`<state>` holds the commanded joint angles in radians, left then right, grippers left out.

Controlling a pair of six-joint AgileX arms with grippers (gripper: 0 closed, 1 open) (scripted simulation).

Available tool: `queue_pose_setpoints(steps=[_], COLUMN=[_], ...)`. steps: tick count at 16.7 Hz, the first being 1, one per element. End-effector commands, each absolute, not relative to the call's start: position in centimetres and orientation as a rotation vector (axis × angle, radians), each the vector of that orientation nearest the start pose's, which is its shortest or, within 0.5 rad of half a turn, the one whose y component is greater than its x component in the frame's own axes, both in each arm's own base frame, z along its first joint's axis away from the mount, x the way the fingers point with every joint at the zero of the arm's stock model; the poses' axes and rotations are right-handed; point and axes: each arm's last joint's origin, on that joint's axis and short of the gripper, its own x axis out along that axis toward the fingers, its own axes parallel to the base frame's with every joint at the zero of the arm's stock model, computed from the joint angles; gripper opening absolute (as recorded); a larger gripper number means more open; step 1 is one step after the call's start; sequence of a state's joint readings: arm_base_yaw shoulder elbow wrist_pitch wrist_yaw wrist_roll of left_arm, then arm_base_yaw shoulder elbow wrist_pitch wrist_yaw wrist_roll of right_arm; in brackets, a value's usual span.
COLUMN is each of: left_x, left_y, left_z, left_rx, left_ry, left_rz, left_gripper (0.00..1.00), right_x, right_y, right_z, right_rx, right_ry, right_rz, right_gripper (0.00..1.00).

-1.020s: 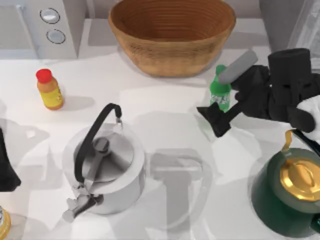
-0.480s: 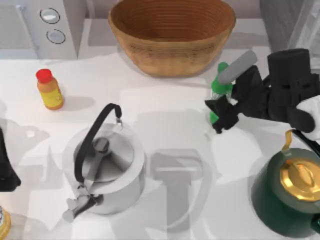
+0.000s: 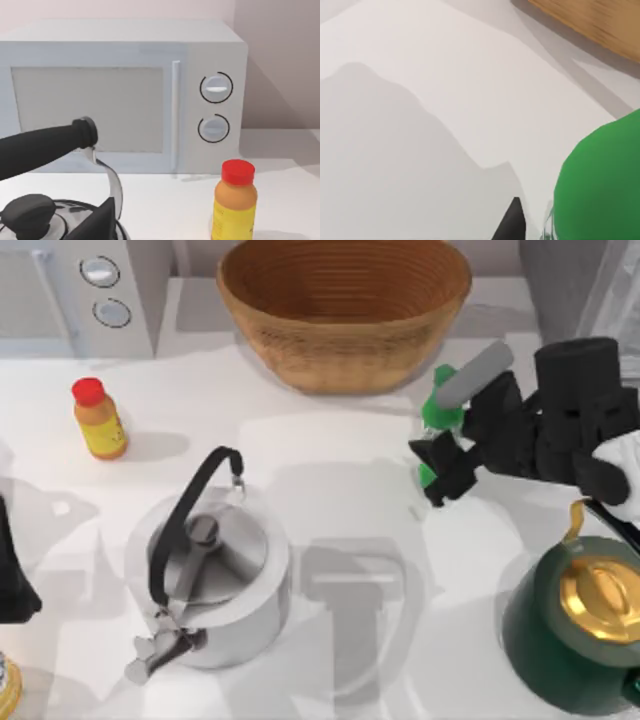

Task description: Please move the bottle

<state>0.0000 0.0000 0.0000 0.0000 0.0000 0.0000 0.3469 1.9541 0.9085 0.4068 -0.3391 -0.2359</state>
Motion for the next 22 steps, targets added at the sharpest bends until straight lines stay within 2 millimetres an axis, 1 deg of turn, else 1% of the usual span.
queue_pose_setpoints(steps=[5,6,7,9,12,15,17,19,20,22], left_x=[10.6,10.6,10.6,10.6,10.6,10.6,10.6,10.6,10.6,10.6], left_y=[-0.1,-0.1,-0.1,-0.1,-0.1,-0.1,-0.1,-0.1,-0.1,-0.1], left_z=[16.0,16.0,16.0,16.0,16.0,16.0,16.0,16.0,16.0,16.0], left_rx=[0.000,0.000,0.000,0.000,0.000,0.000,0.000,0.000,0.000,0.000], left_ry=[0.000,0.000,0.000,0.000,0.000,0.000,0.000,0.000,0.000,0.000], left_rz=[0.000,0.000,0.000,0.000,0.000,0.000,0.000,0.000,0.000,0.000], left_gripper=[1.00,1.00,1.00,1.00,1.00,1.00,1.00,1.00,1.00,1.00], right_x=[35.1,35.1,35.1,34.9,33.6,30.7,28.2,26.3,25.8,25.4], right_y=[13.8,13.4,12.5,9.7,3.7,-2.6,-5.8,-7.7,-8.2,-8.8], right_z=[10.5,10.7,11.0,11.5,12.2,12.9,13.1,13.4,13.7,14.2], right_rx=[-0.229,-0.222,-0.211,-0.177,-0.116,-0.055,-0.022,-0.009,-0.011,-0.017], right_ry=[0.569,0.574,0.583,0.609,0.623,0.599,0.574,0.531,0.506,0.471], right_rz=[0.747,0.735,0.711,0.634,0.457,0.244,0.118,0.033,0.008,-0.015], right_gripper=[0.00,0.00,0.00,0.00,0.00,0.00,0.00,0.00,0.00,0.00])
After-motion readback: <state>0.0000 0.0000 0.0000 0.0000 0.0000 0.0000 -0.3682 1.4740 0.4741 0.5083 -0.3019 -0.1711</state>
